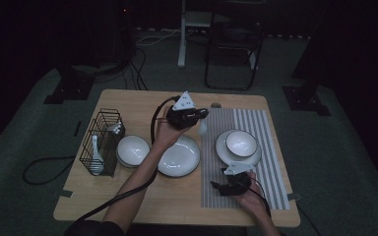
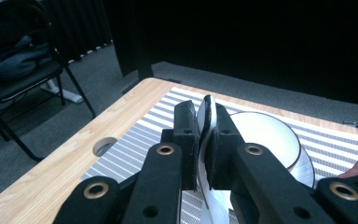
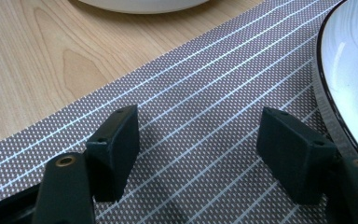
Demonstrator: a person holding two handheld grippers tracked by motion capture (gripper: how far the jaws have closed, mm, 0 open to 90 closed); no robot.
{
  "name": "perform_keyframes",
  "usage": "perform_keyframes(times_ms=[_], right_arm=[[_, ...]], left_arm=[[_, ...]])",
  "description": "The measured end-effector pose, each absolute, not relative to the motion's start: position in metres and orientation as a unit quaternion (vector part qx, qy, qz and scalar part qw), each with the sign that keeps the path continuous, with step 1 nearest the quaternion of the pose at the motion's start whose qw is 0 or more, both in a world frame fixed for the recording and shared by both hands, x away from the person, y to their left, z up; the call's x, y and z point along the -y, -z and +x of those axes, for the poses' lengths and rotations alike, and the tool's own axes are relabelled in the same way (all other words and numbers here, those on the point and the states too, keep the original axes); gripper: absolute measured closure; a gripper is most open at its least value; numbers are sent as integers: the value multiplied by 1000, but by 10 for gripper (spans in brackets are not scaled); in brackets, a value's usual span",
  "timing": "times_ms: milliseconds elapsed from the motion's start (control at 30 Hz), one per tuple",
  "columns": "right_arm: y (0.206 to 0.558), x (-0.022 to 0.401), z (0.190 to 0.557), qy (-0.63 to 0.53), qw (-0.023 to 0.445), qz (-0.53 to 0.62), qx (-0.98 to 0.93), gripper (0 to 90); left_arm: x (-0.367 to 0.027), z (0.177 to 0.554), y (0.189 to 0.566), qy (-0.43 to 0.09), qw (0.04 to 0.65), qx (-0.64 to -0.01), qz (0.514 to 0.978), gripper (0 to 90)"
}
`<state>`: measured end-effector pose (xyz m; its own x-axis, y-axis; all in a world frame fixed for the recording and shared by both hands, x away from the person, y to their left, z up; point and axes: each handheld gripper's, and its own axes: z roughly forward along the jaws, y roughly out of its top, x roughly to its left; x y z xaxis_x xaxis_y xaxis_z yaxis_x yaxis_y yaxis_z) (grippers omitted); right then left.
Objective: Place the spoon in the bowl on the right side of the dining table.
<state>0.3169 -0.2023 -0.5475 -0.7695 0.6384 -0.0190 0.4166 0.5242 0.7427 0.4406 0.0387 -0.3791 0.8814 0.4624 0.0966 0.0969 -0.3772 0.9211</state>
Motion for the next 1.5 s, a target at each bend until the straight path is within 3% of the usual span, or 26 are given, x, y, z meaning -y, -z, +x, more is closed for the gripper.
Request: perform_keyframes(times_ms=[1000, 1500], right_arm=[[548, 203, 318, -380, 142, 307, -861, 293], [545, 207, 313, -377, 138, 300, -865, 219]], left_arm=[[-2, 445, 374, -161, 531, -136, 820, 850], [14, 448, 379, -146, 533, -131, 823, 850]])
